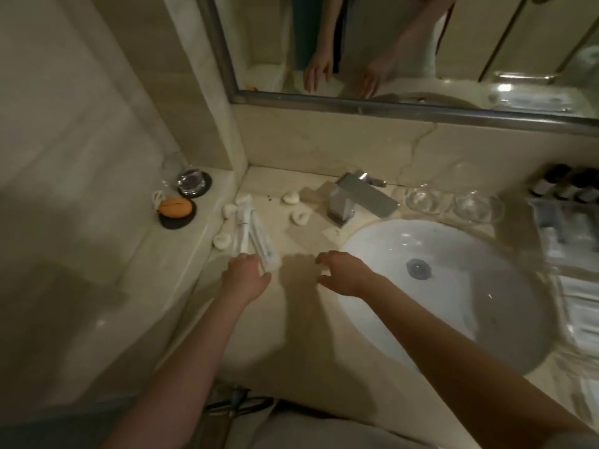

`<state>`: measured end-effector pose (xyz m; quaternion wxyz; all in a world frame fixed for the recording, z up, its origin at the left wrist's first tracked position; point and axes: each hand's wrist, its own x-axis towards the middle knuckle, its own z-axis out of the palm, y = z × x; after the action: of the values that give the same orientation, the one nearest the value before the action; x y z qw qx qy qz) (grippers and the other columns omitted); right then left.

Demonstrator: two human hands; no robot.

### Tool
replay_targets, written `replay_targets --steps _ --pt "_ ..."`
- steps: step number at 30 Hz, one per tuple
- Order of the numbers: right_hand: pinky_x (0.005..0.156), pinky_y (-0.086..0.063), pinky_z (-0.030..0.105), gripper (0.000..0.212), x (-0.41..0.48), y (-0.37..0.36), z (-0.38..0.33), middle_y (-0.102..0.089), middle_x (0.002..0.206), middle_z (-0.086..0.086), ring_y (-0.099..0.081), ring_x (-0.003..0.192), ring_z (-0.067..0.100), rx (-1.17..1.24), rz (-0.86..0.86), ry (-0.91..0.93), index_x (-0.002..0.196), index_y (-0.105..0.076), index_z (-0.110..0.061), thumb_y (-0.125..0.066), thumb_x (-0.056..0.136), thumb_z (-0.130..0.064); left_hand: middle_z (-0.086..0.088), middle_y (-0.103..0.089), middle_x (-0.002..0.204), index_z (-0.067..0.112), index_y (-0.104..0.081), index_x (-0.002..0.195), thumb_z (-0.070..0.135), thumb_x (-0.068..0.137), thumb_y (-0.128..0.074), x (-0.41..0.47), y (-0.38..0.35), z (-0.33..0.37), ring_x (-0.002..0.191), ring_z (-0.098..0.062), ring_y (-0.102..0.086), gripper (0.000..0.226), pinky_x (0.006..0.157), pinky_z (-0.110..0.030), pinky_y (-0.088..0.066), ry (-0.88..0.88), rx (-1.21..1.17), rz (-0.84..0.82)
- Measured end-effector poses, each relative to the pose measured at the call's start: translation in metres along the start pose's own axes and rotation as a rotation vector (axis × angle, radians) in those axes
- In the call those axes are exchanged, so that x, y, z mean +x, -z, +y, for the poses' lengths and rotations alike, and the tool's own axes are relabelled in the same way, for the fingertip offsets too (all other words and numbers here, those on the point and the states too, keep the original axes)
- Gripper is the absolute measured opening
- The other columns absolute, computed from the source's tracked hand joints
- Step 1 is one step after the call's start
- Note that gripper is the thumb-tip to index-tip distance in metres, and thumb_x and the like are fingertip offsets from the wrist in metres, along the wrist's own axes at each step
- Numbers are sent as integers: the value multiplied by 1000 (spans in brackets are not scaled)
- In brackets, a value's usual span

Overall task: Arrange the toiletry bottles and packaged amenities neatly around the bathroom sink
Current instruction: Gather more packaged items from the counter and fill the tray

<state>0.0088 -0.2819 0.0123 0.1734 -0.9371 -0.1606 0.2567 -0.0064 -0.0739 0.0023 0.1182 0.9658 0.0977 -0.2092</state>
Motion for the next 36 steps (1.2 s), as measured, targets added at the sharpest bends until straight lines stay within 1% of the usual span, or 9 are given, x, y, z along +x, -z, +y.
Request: replay_targets --steps 8,14,18,22,26,30,31,34,36 --pt "93 -46 40 55 95 -5 -67 -51 130 13 -52 116 31 -97 -75 10 137 -37 -12 -55 89 -33 -14 -47 138 10 -46 132 38 89 -52 46 20 -55 122 -33 -48 51 101 -43 -42 155 -177 -7" --pt "88 -47 42 52 145 -19 -90 -50 125 13 -52 113 32 -55 6 -112 131 -38 -9 -52 89 -36 -12 -63 111 8 -59 113 40 91 -48 73 15 -56 101 -29 -59 40 82 -35 -47 220 -264 15" --pt "82 -47 39 45 162 -29 -97 -48 123 14 -52 110 33 -51 125 -169 128 -37 -6 -50 89 -23 -9 -64 104 10 -60 105 36 85 -60 83 4 -55 95 -26 -62 33 74 -32 -47 234 -329 48" --pt "77 -44 38 31 172 -33 -95 -55 115 17 -57 104 36 94 140 -249 119 -39 -4 -45 89 -14 -8 -65 102 12 -58 103 33 83 -64 87 -1 -52 92 -26 -64 30 78 -36 -54 276 -329 60" --pt "69 -42 33 35 171 -28 -90 -58 110 15 -59 101 32 210 54 -304 118 -39 -3 -50 88 -15 -7 -65 104 12 -59 105 33 83 -64 91 -4 -51 90 -26 -64 31 75 -36 -56 311 -348 42" --pt "78 -44 32 36 164 -18 -77 -60 116 13 -58 107 28 167 -46 -315 118 -51 -6 -53 86 -22 -10 -66 103 7 -62 105 28 86 -63 94 -4 -50 74 -19 -58 28 58 -26 -43 316 -375 -24" --pt "80 -45 32 35 162 -15 -74 -61 116 12 -59 107 28 176 -41 -324 117 -53 -6 -52 87 -23 -11 -66 105 7 -62 107 28 86 -62 93 -3 -50 76 -20 -59 30 59 -25 -43 311 -371 -33" --pt "81 -46 33 31 154 -5 -70 -61 116 13 -59 106 28 243 21 -342 117 -53 -3 -47 92 -20 -12 -63 114 7 -59 115 29 86 -60 89 1 -47 102 -28 -61 37 73 -28 -44 293 -336 -55" --pt "79 -45 34 31 148 0 -69 -60 116 15 -59 105 30 266 68 -320 118 -50 -2 -45 92 -17 -11 -63 115 9 -58 117 30 85 -61 86 3 -46 104 -28 -61 38 77 -30 -45 284 -323 -74"
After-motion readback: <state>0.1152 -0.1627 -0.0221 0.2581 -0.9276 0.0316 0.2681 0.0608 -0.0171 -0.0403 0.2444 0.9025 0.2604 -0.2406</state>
